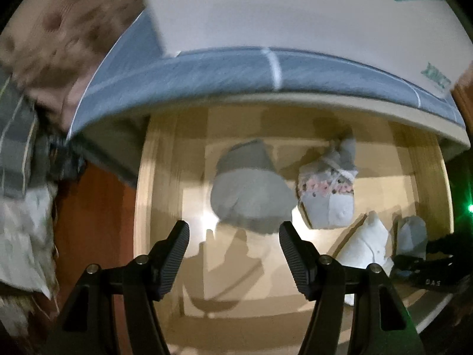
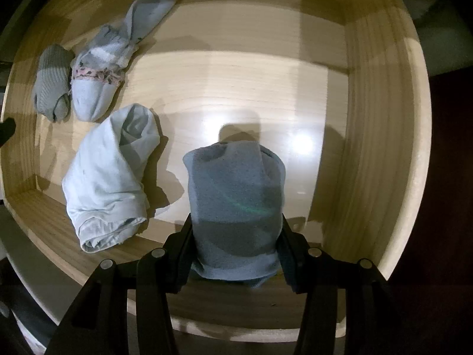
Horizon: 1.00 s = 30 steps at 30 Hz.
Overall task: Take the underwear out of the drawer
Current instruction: 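Grasp the grey knit item with the left tool while the right tool holds its item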
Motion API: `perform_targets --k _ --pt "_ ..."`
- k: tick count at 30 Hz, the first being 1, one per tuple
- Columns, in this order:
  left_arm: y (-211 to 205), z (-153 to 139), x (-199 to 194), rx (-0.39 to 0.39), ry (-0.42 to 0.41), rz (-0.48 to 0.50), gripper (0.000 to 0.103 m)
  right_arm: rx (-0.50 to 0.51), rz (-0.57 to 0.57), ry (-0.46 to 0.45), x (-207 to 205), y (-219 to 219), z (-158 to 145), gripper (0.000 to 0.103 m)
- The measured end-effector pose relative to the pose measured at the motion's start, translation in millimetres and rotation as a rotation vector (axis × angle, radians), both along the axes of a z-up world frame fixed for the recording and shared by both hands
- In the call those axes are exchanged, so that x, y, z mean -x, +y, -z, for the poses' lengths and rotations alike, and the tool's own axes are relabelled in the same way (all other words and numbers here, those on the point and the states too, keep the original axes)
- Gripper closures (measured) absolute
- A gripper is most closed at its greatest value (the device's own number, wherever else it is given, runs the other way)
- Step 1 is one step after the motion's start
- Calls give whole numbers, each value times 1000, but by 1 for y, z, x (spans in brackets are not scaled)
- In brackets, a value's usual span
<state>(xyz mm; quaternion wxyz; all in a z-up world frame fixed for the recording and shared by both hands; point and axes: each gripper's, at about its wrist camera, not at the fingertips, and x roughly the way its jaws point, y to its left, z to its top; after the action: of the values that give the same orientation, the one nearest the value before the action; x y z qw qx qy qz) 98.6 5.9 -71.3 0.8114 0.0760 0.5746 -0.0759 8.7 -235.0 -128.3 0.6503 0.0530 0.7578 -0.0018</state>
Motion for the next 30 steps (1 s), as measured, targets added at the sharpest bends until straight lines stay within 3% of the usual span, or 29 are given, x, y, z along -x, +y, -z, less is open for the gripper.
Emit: perform_targets --k 7,20,30 --pt "-12 10 -22 -9 5 53 38 -15 19 -3 1 0 4 56" --pt "-41 46 -41 -199 35 279 38 -37 41 -5 0 -15 4 57" --pt "-39 56 -61 -151 111 257 38 -51 54 -3 -1 -21 4 57"
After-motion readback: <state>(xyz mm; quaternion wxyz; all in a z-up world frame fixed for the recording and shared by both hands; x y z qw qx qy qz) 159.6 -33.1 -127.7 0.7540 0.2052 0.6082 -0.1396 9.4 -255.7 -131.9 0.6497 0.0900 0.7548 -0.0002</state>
